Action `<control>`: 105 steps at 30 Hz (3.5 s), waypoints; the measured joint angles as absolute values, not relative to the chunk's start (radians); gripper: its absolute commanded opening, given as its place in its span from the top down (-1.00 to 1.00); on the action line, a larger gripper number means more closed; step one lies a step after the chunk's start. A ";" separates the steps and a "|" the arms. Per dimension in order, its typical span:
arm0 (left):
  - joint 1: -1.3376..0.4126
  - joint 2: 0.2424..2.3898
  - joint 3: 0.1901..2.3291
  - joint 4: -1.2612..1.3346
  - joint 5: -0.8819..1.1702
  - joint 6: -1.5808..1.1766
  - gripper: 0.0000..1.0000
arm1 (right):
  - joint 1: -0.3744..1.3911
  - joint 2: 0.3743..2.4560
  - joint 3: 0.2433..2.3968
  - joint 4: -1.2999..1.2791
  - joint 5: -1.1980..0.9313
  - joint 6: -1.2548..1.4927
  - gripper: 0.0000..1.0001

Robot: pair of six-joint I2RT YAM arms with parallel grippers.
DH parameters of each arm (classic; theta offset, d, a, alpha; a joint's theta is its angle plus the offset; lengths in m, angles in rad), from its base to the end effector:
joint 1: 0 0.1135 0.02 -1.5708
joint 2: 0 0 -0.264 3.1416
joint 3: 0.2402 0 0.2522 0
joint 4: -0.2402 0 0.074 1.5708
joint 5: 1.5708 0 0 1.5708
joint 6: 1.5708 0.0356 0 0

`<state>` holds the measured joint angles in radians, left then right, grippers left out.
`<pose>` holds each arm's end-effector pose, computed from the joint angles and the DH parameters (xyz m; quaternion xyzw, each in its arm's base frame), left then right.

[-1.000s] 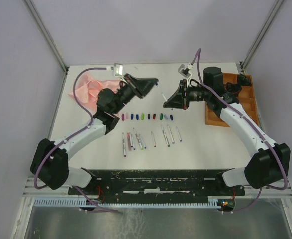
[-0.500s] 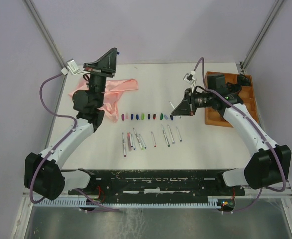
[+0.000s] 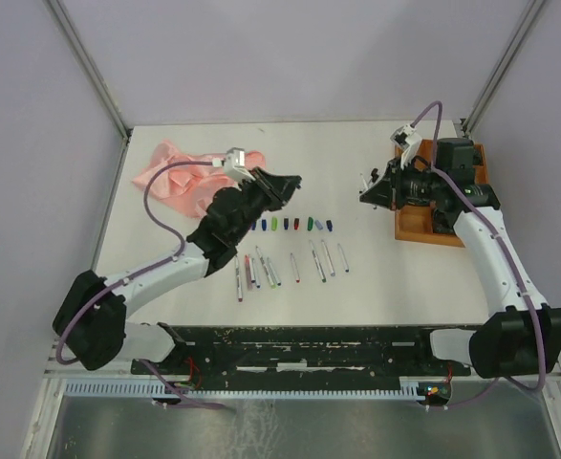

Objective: Open the pen caps
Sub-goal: Place the pen cap at the center of the board, then place the pen at the center of the board.

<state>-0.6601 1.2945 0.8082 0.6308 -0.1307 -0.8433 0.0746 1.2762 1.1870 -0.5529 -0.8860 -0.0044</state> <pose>0.2404 -0.1807 0.3218 -0.1089 0.6456 -0.4842 0.5805 0.2672 0.0476 0.3463 -0.2237 0.7996 0.3972 0.3909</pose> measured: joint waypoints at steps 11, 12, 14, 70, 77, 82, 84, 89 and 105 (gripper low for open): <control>-0.875 1.731 1.249 0.023 -0.380 -0.841 0.94 | 0.001 1.213 1.163 -0.523 -0.725 0.031 1.00; -0.887 1.771 1.305 -0.014 -0.400 -0.837 0.94 | -0.002 1.209 1.163 -0.521 -0.719 0.034 1.00; -0.914 1.855 1.422 -0.094 -0.439 -0.821 0.94 | -0.010 1.203 1.163 -0.513 -0.707 0.039 1.00; -0.955 2.429 2.018 -0.549 -0.521 -0.717 0.33 | -0.068 1.177 1.147 -0.482 -0.655 0.084 1.00; -0.955 2.426 2.022 -0.550 -0.513 -0.717 0.29 | -0.076 1.177 1.147 -0.480 -0.671 0.087 1.00; -0.955 2.333 1.933 -0.525 -0.509 -0.717 0.29 | -0.079 1.177 1.143 -0.474 -0.690 0.096 1.00; -0.955 2.257 1.863 -0.501 -0.510 -0.717 0.29 | -0.081 1.177 1.137 -0.469 -0.700 0.104 1.00; -0.955 1.979 1.598 -0.363 -0.514 -0.716 0.28 | -0.082 1.177 1.117 -0.451 -0.729 0.123 1.00; -0.954 1.095 0.605 0.173 -0.511 -0.605 -0.40 | -0.036 1.223 0.969 -0.442 -0.802 0.113 0.89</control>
<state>-0.9539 1.0950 0.6048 0.1730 -0.5110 -0.6052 -0.0357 1.2228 0.9691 -0.4416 -0.8021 0.1127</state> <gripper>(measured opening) 0.681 0.048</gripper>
